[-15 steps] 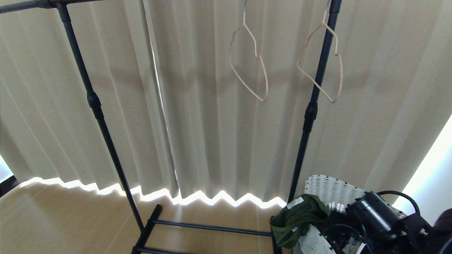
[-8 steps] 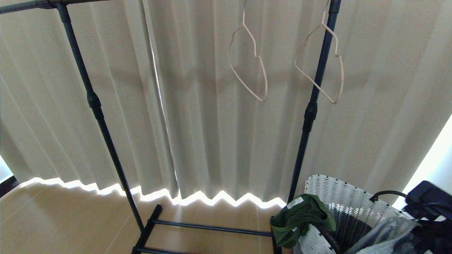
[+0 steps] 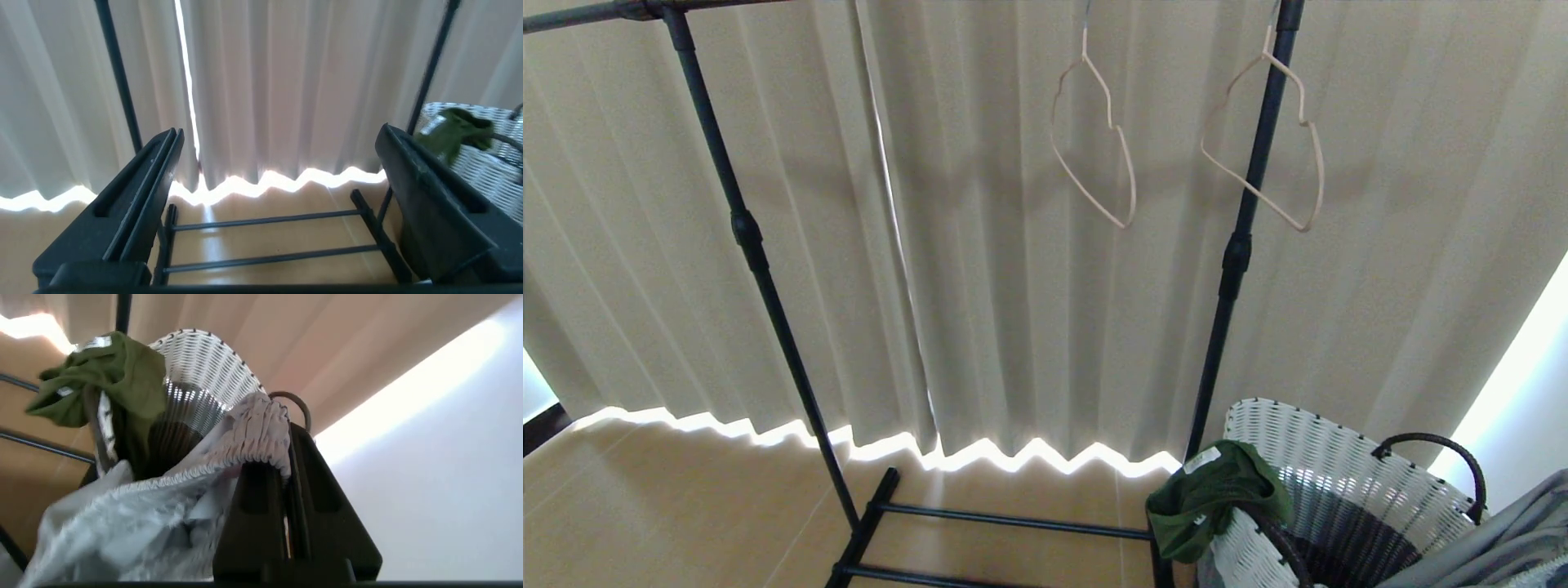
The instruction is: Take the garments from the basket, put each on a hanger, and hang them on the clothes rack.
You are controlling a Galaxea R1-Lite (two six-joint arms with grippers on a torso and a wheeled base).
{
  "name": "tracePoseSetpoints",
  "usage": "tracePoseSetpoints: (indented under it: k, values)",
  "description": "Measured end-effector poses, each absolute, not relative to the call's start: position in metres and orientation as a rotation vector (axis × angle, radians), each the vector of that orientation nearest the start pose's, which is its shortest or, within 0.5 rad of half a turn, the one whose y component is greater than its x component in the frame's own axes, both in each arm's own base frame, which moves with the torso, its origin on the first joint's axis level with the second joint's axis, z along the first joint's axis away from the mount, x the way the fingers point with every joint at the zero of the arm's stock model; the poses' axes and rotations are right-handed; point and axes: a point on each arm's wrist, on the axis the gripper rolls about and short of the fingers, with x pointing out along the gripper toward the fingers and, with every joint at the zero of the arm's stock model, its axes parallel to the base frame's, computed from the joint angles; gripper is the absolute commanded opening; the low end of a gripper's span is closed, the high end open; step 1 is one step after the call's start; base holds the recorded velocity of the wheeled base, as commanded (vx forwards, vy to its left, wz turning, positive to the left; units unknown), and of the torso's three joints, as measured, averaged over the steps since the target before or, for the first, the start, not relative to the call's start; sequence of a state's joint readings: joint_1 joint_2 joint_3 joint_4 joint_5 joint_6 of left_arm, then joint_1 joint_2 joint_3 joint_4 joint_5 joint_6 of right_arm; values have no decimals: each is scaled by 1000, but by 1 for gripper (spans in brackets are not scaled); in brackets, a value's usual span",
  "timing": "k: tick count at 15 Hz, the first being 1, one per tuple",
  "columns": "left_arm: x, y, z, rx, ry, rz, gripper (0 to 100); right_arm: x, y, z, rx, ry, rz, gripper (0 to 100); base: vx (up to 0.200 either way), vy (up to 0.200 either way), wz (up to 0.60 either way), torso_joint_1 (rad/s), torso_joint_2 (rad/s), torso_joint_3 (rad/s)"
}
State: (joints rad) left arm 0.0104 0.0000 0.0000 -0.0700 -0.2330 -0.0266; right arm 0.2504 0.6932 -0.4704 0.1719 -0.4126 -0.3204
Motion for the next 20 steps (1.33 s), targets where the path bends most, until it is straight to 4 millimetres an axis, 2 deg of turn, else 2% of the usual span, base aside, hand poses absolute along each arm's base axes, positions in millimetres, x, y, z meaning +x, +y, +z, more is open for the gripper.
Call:
tracePoseSetpoints:
  k: [2, 8, 20]
  values:
    - [-24, -5, 83, -18, -67, -223, 100, 46, 3, 189, -438, 378, -103, 0, -200, 0, 0, 5, 0, 5]
    - [-24, -5, 83, -20, -67, -225, 100, 43, 2, 190, -434, 363, -107, 0, 0, 0, 0, 0, 0, 0]
    - [-24, -5, 83, -25, -66, -224, 100, 43, 2, 189, -436, 367, -105, 0, 0, 200, 0, 4, 4, 2]
